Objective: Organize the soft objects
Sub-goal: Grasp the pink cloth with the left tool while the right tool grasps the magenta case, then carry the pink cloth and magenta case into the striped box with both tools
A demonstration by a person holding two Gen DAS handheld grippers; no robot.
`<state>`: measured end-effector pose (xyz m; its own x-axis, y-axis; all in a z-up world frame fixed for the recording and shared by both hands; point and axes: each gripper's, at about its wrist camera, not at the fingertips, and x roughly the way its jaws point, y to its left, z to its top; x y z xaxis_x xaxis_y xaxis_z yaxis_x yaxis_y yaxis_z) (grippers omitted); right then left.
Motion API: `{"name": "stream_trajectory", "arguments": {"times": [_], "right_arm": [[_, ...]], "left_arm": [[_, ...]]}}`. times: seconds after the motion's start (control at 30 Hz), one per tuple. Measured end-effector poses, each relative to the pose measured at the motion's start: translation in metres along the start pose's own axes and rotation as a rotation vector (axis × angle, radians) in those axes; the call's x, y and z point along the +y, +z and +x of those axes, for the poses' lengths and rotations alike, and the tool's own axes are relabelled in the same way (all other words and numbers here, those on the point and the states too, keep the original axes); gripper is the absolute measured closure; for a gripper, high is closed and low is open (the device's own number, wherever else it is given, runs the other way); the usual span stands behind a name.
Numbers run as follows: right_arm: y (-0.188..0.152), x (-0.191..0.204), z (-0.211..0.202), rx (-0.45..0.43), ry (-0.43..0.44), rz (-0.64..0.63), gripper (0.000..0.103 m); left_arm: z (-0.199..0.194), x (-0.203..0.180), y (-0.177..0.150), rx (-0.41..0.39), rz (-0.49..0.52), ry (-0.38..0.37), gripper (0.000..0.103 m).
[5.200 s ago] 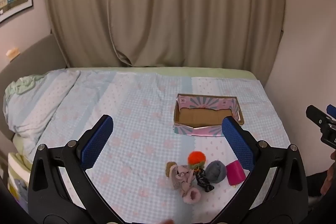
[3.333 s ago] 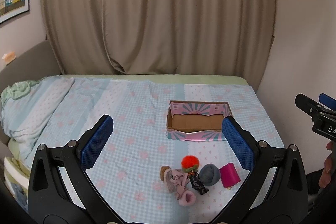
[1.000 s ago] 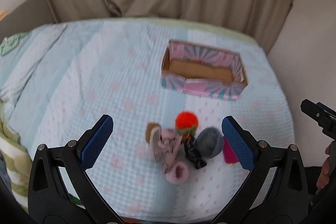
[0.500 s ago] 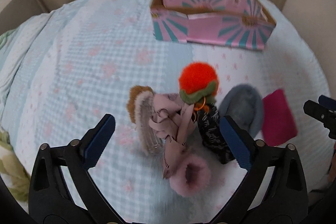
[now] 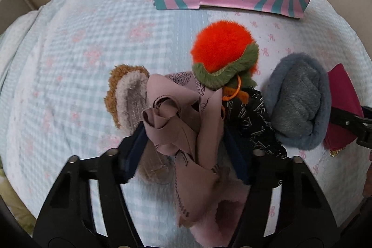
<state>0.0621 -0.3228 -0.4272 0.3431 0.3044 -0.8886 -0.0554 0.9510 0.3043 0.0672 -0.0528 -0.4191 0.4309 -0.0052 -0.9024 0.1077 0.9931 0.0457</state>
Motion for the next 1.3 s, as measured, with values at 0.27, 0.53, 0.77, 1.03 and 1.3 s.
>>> {"name": "stream_trajectory", "arguments": {"times": [0.27, 0.53, 0.77, 1.03, 1.3], "right_arm": [[0.001, 0.015, 0.003, 0.0, 0.022, -0.008, 0.068], [0.005, 0.019, -0.003, -0.006, -0.004, 0.001, 0.073], [0.008, 0.023, -0.032, -0.034, -0.021, 0.015, 0.073], [0.031, 0.043, -0.096, -0.099, -0.043, 0.024, 0.073], [0.075, 0.066, -0.165, -0.2, -0.066, 0.049, 0.073]], "left_arm": [[0.001, 0.001, 0.001, 0.006, -0.011, -0.022, 0.082], [-0.016, 0.006, 0.006, -0.019, -0.026, -0.034, 0.084], [-0.05, 0.013, 0.019, -0.05, -0.051, -0.049, 0.085], [-0.108, 0.026, 0.056, -0.092, -0.081, -0.076, 0.085], [-0.175, 0.038, 0.12, -0.165, -0.083, -0.11, 0.085]]}}
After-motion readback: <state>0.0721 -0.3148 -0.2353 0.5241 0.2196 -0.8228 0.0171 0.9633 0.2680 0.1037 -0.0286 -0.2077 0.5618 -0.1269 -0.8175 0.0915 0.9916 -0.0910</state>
